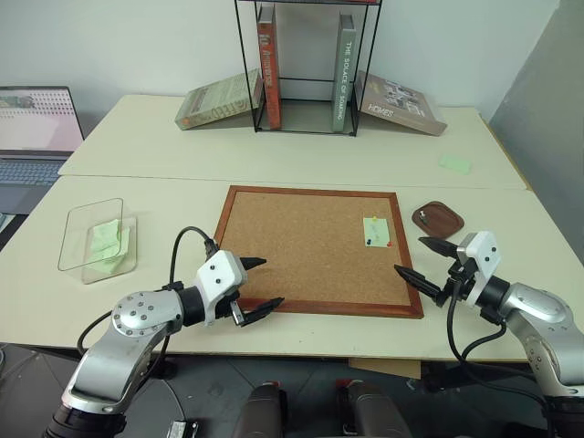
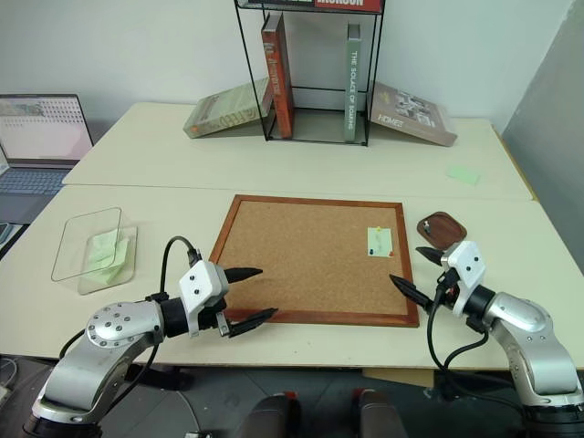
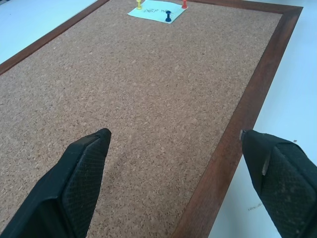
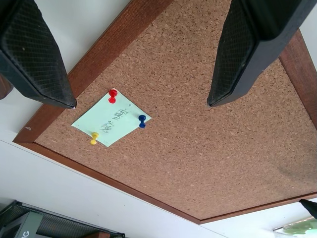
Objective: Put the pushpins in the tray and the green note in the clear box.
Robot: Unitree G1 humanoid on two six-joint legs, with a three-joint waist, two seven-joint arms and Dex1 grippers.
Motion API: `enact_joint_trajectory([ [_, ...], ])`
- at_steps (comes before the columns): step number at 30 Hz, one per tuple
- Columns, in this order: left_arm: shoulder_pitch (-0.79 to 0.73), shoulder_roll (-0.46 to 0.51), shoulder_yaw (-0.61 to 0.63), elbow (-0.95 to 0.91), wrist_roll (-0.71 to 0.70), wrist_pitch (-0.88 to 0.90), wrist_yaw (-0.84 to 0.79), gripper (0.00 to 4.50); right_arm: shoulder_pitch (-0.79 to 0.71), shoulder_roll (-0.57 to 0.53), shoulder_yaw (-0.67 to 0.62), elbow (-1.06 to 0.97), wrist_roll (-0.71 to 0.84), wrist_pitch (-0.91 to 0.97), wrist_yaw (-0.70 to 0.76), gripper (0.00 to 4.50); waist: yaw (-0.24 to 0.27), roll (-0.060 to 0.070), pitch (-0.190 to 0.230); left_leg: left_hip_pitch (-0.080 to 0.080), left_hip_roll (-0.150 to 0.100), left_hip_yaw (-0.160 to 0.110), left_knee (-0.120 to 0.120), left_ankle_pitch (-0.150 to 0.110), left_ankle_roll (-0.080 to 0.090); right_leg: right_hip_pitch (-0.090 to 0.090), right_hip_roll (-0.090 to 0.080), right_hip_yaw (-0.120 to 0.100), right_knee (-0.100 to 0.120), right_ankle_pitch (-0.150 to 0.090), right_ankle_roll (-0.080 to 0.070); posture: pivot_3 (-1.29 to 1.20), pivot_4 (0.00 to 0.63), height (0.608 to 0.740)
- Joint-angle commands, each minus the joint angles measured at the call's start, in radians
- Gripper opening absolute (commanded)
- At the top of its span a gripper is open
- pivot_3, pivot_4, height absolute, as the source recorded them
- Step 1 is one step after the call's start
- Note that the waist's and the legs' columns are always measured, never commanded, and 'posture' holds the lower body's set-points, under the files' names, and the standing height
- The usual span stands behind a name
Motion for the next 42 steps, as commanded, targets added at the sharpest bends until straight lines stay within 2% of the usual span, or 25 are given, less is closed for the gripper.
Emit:
enact_joint_trajectory([
  [1, -0.010, 0.000, 0.011, -0.024, -0.025, -0.003, -0.006, 4.44, -0.007, -0.003, -0.015, -0.040, 0.008, -0.010, -0.001, 4.50, 0.000, 0.000, 0.000, 0.000, 0.000, 0.000, 0.000, 0.000, 0.000, 0.000, 0.000, 0.000, 0.000, 0.000, 0.000, 0.00, 0.150, 0.740],
  [14, -0.051, 0.003, -0.007, -0.018, -0.001, 0.039, 0.019, 4.44, -0.001, 0.002, -0.008, -0.048, 0.008, -0.012, 0.003, 4.50, 0.000, 0.000, 0.000, 0.000, 0.000, 0.000, 0.000, 0.000, 0.000, 0.000, 0.000, 0.000, 0.000, 0.000, 0.000, 0.00, 0.150, 0.740],
  [30, -0.064, -0.014, -0.003, -0.044, -0.047, 0.064, 0.033, 4.44, -0.019, -0.002, 0.004, -0.042, 0.009, -0.006, 0.010, 4.50, 0.000, 0.000, 0.000, 0.000, 0.000, 0.000, 0.000, 0.000, 0.000, 0.000, 0.000, 0.000, 0.000, 0.000, 0.000, 0.00, 0.150, 0.740],
  [33, -0.075, -0.024, -0.028, -0.050, -0.044, 0.068, 0.036, 4.00, -0.015, 0.000, 0.003, -0.051, 0.010, -0.002, 0.003, 4.50, 0.000, 0.000, 0.000, 0.000, 0.000, 0.000, 0.000, 0.000, 0.000, 0.000, 0.000, 0.000, 0.000, 0.000, 0.000, 0.00, 0.150, 0.740],
  [42, -0.182, -0.089, -0.087, 0.015, -0.021, 0.069, 0.057, 2.25, -0.003, 0.007, 0.003, -0.068, 0.012, 0.002, -0.007, 4.50, 0.000, 0.000, 0.000, 0.000, 0.000, 0.000, 0.000, 0.000, 0.000, 0.000, 0.000, 0.000, 0.000, 0.001, 0.001, 0.00, 0.150, 0.740],
])
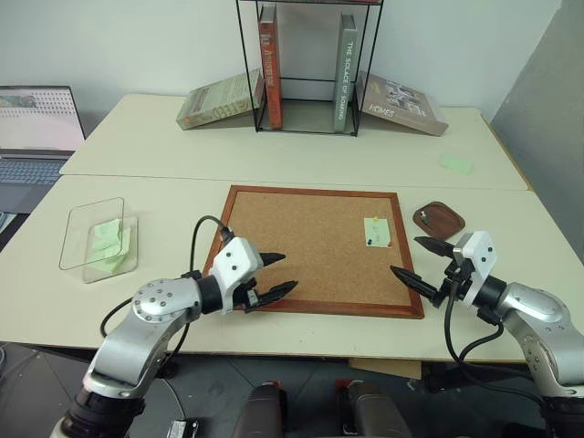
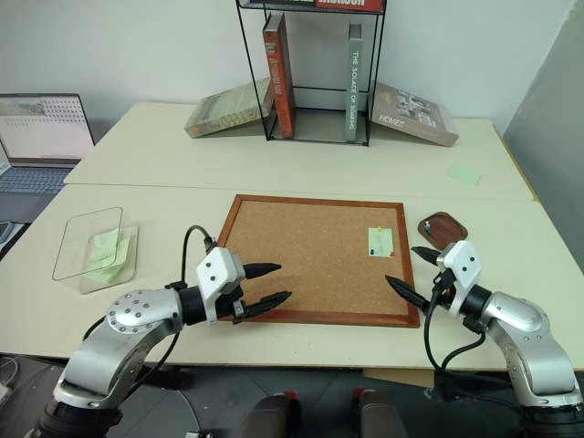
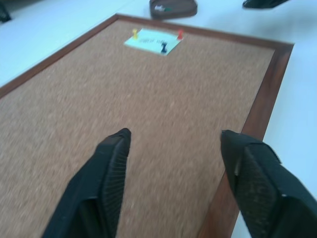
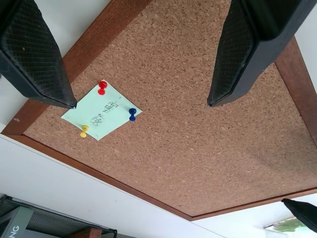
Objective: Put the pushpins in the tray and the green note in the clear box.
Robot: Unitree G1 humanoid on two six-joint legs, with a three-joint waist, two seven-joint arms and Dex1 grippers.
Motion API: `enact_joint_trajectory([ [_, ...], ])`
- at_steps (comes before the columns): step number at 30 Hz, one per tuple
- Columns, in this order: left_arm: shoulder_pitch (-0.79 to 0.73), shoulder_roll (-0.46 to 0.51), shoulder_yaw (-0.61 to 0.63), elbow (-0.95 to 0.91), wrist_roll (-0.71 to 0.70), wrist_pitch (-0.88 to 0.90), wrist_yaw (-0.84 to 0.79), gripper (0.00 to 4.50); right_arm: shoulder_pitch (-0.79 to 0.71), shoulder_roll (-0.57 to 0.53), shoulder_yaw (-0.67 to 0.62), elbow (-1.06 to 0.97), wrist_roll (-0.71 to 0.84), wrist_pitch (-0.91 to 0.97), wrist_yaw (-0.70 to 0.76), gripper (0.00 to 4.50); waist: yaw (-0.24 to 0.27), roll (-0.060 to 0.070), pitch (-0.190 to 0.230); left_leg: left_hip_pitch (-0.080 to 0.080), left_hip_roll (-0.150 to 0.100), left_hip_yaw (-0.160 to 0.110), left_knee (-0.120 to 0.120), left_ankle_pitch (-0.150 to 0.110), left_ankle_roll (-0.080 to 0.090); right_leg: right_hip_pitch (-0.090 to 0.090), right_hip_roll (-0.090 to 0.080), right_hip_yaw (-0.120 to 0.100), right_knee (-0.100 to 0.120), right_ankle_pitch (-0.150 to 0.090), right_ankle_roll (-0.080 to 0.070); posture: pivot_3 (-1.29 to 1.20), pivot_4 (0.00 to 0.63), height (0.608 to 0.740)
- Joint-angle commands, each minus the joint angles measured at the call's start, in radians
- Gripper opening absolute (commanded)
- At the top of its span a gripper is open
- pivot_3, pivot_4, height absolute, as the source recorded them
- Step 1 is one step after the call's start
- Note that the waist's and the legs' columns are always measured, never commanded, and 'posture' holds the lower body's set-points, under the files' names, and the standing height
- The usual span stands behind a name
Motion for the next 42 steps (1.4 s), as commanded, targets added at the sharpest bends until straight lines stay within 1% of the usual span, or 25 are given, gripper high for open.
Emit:
enact_joint_trajectory([
  [1, -0.064, -0.027, -0.025, 0.043, 0.019, -0.017, 0.016, 2.08, -0.003, 0.005, -0.010, -0.040, 0.011, -0.005, -0.006, 4.50, 0.000, 0.000, 0.000, 0.000, 0.000, 0.000, 0.000, 0.000, 0.000, 0.000, 0.000, 0.000, 0.000, 0.000, 0.000, 0.00, 0.150, 0.740],
  [6, -0.143, -0.081, -0.063, 0.118, 0.035, -0.025, 0.026, 1.18, -0.007, 0.011, -0.006, -0.046, 0.010, -0.002, -0.013, 4.50, 0.000, 0.000, 0.000, 0.000, 0.000, 0.000, 0.000, 0.000, 0.000, 0.000, 0.001, 0.000, 0.000, 0.002, 0.003, 0.00, 0.150, 0.740],
  [12, -0.217, -0.155, -0.101, 0.254, 0.051, -0.040, 0.013, 0.05, -0.013, 0.017, 0.003, -0.067, 0.012, 0.018, -0.030, 4.50, -0.001, 0.000, 0.000, 0.000, 0.000, 0.000, 0.000, 0.000, 0.000, 0.000, 0.001, 0.000, 0.000, 0.002, 0.003, 0.00, 0.150, 0.740],
  [18, -0.275, -0.217, -0.148, 0.416, 0.101, -0.119, 0.005, 0.02, -0.035, 0.029, 0.033, -0.076, 0.002, 0.043, -0.042, 4.50, -0.001, 0.000, 0.000, 0.000, 0.000, 0.000, 0.000, 0.000, 0.000, 0.000, 0.001, 0.000, 0.000, 0.002, 0.004, 0.00, 0.150, 0.740],
  [23, -0.306, -0.284, -0.160, 0.533, 0.118, -0.171, 0.009, 0.02, -0.065, 0.056, 0.057, -0.073, -0.004, 0.061, -0.073, 4.50, 0.000, 0.000, 0.000, 0.000, -0.001, 0.000, 0.001, 0.000, 0.000, 0.000, 0.001, 0.000, 0.000, 0.002, 0.004, 0.00, 0.150, 0.740],
  [28, -0.305, -0.309, -0.187, 0.655, 0.177, -0.272, 0.008, 0.02, -0.126, 0.084, 0.083, -0.044, -0.009, 0.111, -0.112, 4.50, -0.001, 0.000, 0.000, 0.000, -0.001, 0.000, 0.000, 0.000, 0.000, 0.000, 0.001, 0.000, 0.001, 0.002, 0.004, 0.00, 0.150, 0.740],
  [31, -0.296, -0.309, -0.194, 0.685, 0.197, -0.299, 0.002, 0.02, -0.209, 0.107, 0.092, 0.013, -0.003, 0.162, -0.141, 4.50, -0.002, 0.000, 0.000, 0.001, 0.000, 0.001, 0.001, 0.000, 0.000, 0.000, 0.001, 0.001, 0.001, 0.002, 0.004, 0.00, 0.150, 0.740],
  [35, -0.287, -0.309, -0.188, 0.688, 0.202, -0.312, -0.002, 0.02, -0.334, 0.124, 0.123, 0.138, -0.046, 0.240, -0.184, 4.50, -0.002, 0.000, -0.001, 0.001, -0.001, 0.000, 0.001, 0.000, 0.000, 0.001, 0.001, 0.000, 0.002, 0.002, 0.004, 0.00, 0.150, 0.740],
  [39, -0.277, -0.304, -0.183, 0.675, 0.205, -0.309, -0.009, 0.02, -0.460, 0.156, 0.147, 0.311, -0.082, 0.232, -0.183, 4.50, -0.002, 0.001, -0.001, 0.001, -0.001, 0.001, 0.001, 0.000, 0.000, 0.000, 0.001, 0.001, 0.002, 0.003, 0.004, 0.00, 0.150, 0.740],
  [42, -0.272, -0.302, -0.181, 0.663, 0.207, -0.303, -0.008, 0.02, -0.525, 0.171, 0.165, 0.444, -0.137, 0.166, -0.179, 4.50, -0.003, 0.001, -0.001, 0.001, -0.001, 0.001, 0.001, 0.000, 0.000, 0.000, 0.001, 0.000, 0.002, 0.003, 0.004, 0.00, 0.150, 0.740],
])
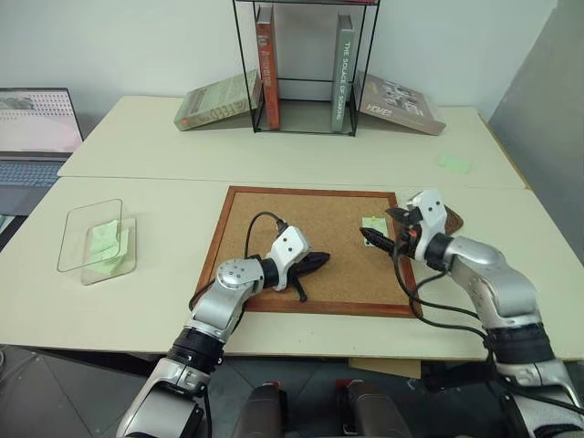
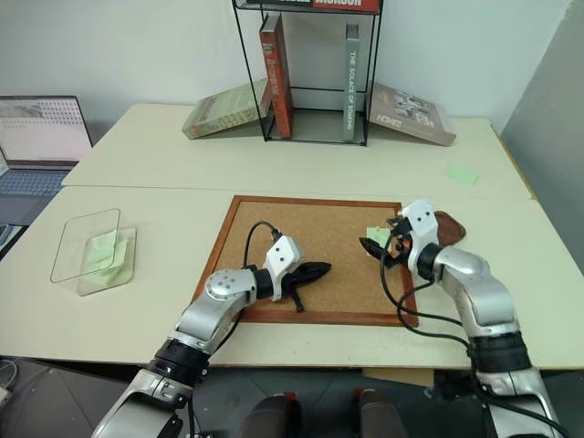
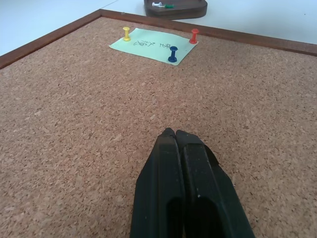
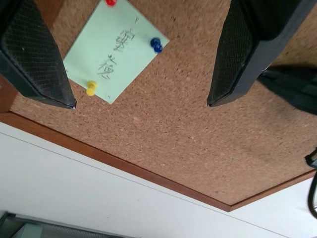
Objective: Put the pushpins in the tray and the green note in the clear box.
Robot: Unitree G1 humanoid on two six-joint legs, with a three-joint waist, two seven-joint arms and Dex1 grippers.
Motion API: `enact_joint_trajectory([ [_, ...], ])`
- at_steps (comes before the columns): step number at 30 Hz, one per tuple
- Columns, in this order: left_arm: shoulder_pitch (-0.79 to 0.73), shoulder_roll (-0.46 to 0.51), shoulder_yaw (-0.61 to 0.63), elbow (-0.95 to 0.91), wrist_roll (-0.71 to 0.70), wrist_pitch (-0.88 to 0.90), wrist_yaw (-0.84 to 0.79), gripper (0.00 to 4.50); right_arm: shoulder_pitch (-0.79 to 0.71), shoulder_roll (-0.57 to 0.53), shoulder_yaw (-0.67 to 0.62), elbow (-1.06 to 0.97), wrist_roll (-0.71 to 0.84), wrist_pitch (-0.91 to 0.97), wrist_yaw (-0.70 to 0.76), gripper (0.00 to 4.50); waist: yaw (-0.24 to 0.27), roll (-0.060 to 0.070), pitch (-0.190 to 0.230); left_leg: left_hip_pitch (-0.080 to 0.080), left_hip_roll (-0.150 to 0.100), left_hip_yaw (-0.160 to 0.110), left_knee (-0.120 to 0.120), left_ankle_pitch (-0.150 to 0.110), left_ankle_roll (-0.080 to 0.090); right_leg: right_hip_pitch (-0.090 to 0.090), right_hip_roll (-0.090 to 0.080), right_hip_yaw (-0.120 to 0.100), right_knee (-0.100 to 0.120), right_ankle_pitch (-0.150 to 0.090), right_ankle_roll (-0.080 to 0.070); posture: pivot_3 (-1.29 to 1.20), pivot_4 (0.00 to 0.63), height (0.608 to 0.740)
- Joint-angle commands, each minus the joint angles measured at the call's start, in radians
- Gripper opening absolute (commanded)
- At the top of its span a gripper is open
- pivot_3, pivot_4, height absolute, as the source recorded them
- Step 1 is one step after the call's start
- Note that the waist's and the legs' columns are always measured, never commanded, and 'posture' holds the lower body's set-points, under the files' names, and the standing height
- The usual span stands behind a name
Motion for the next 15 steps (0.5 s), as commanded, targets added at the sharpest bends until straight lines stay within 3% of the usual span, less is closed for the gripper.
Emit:
enact_joint_trajectory([
  [1, 0.024, 0.008, 0.001, -0.008, 0.012, 0.010, -0.002, 0.02, -0.084, 0.014, 0.011, 0.152, -0.066, -0.090, 0.000, 4.50, 0.000, 0.000, 0.000, 0.000, 0.000, 0.000, 0.000, 0.000, 0.000, 0.000, 0.000, 0.000, 0.000, 0.000, 0.000, 0.00, 0.150, 0.740],
  [5, 0.035, 0.011, 0.000, -0.026, 0.013, 0.017, 0.001, 0.00, -0.117, 0.034, 0.016, 0.247, -0.101, -0.151, 0.005, 4.02, -0.001, 0.000, 0.000, 0.000, 0.000, 0.000, 0.000, 0.000, 0.000, 0.000, 0.000, 0.000, 0.000, 0.000, 0.000, 0.00, 0.150, 0.740],
  [12, 0.049, 0.014, -0.001, -0.047, 0.015, 0.029, 0.004, 0.00, -0.147, 0.063, 0.011, 0.357, -0.150, -0.235, -0.006, 2.24, -0.004, 0.000, 0.000, 0.000, 0.000, 0.001, 0.000, 0.000, 0.000, 0.000, 0.000, 0.001, 0.000, 0.000, 0.000, 0.00, 0.150, 0.740],
  [15, 0.054, 0.013, -0.004, -0.054, 0.016, 0.034, 0.006, 0.00, -0.156, 0.076, 0.009, 0.390, -0.168, -0.269, -0.014, 1.72, -0.005, 0.000, 0.000, 0.000, 0.000, 0.000, 0.000, 0.000, 0.000, 0.000, 0.000, 0.001, 0.000, 0.000, 0.000, 0.00, 0.150, 0.740],
])
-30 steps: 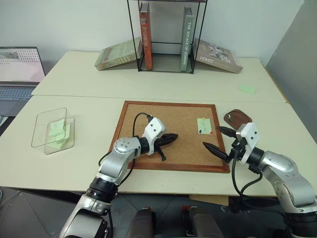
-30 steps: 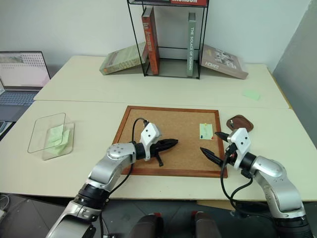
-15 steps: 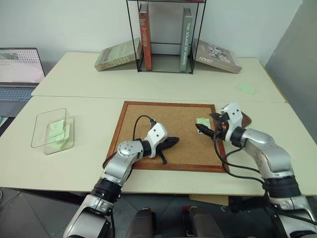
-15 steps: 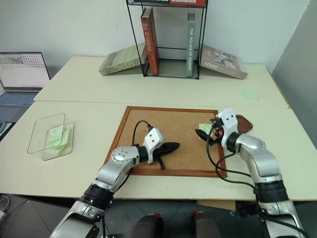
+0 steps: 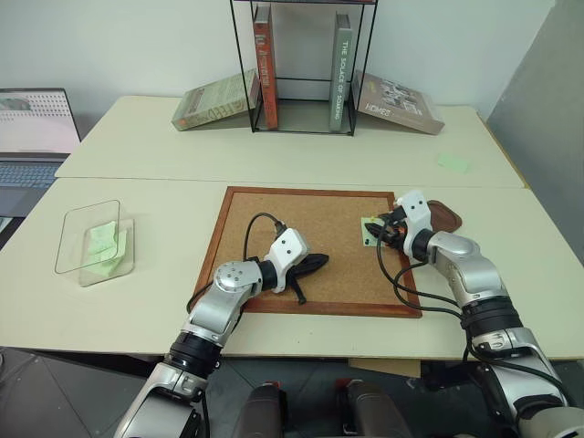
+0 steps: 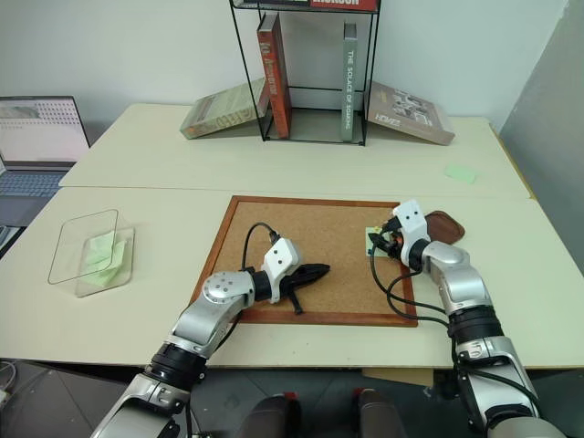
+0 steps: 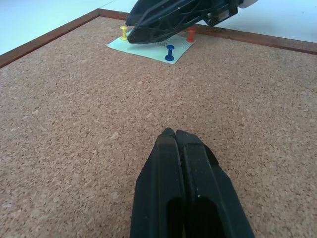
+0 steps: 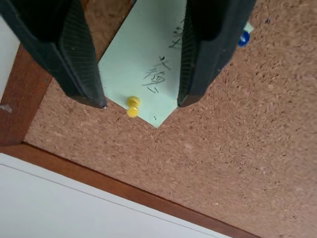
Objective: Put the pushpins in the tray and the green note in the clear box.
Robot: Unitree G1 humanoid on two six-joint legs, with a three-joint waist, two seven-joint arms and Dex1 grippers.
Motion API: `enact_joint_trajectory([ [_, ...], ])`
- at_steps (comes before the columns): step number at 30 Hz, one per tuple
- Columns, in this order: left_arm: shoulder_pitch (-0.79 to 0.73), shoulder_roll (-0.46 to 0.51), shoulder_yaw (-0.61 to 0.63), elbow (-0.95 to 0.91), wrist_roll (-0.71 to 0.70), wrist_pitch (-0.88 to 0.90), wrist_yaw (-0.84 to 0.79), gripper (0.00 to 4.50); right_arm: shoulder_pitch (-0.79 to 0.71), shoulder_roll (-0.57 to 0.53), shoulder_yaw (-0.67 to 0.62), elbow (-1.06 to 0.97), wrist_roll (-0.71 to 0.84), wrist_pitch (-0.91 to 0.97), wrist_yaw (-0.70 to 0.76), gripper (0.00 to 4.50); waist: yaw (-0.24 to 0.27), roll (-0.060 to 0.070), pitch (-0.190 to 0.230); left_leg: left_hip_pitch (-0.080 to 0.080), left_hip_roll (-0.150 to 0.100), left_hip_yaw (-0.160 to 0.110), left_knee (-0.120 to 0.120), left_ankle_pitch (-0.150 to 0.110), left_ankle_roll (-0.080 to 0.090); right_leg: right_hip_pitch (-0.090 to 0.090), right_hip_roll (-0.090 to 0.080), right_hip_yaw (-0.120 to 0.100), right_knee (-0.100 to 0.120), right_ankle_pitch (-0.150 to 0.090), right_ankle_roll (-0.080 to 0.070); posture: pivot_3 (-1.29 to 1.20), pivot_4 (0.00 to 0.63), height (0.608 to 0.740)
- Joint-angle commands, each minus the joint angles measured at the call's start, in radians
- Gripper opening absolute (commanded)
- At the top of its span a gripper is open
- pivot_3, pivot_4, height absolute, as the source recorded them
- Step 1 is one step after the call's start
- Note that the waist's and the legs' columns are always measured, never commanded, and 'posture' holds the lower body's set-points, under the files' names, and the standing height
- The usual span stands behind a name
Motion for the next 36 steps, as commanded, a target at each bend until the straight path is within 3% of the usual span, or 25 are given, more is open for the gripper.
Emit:
enact_joint_trajectory([
  [1, 0.028, 0.003, -0.007, -0.013, 0.012, 0.022, 0.003, 0.00, -0.032, 0.013, -0.016, 0.023, -0.021, -0.061, -0.015, 1.49, 0.000, 0.000, 0.000, 0.000, 0.000, 0.000, 0.000, 0.000, 0.000, 0.000, 0.000, 0.000, 0.000, 0.000, 0.000, 0.00, 0.150, 0.740],
  [8, 0.037, 0.004, -0.009, -0.024, 0.014, 0.031, 0.005, 0.00, -0.039, 0.018, -0.022, 0.037, -0.040, -0.094, -0.020, 0.06, 0.000, 0.000, 0.000, 0.000, 0.000, 0.000, 0.000, 0.000, 0.000, 0.000, 0.000, 0.000, 0.000, 0.000, 0.000, 0.00, 0.150, 0.740],
  [28, 0.031, 0.016, -0.026, 0.018, 0.036, 0.050, 0.001, 0.00, 0.035, -0.001, -0.088, -0.237, 0.015, 0.002, -0.032, 0.06, -0.001, 0.001, -0.001, 0.000, 0.000, 0.000, 0.000, 0.000, 0.000, 0.000, 0.000, 0.000, 0.001, 0.000, 0.000, 0.00, 0.150, 0.740],
  [36, 0.030, 0.021, -0.031, 0.018, 0.043, 0.040, -0.003, 0.00, 0.134, -0.146, -0.181, -0.287, -0.024, -0.004, -0.053, 0.06, 0.002, 0.001, -0.001, 0.000, 0.000, 0.000, 0.000, 0.000, 0.000, 0.000, 0.000, 0.000, 0.000, 0.000, 0.000, 0.00, 0.150, 0.740],
])
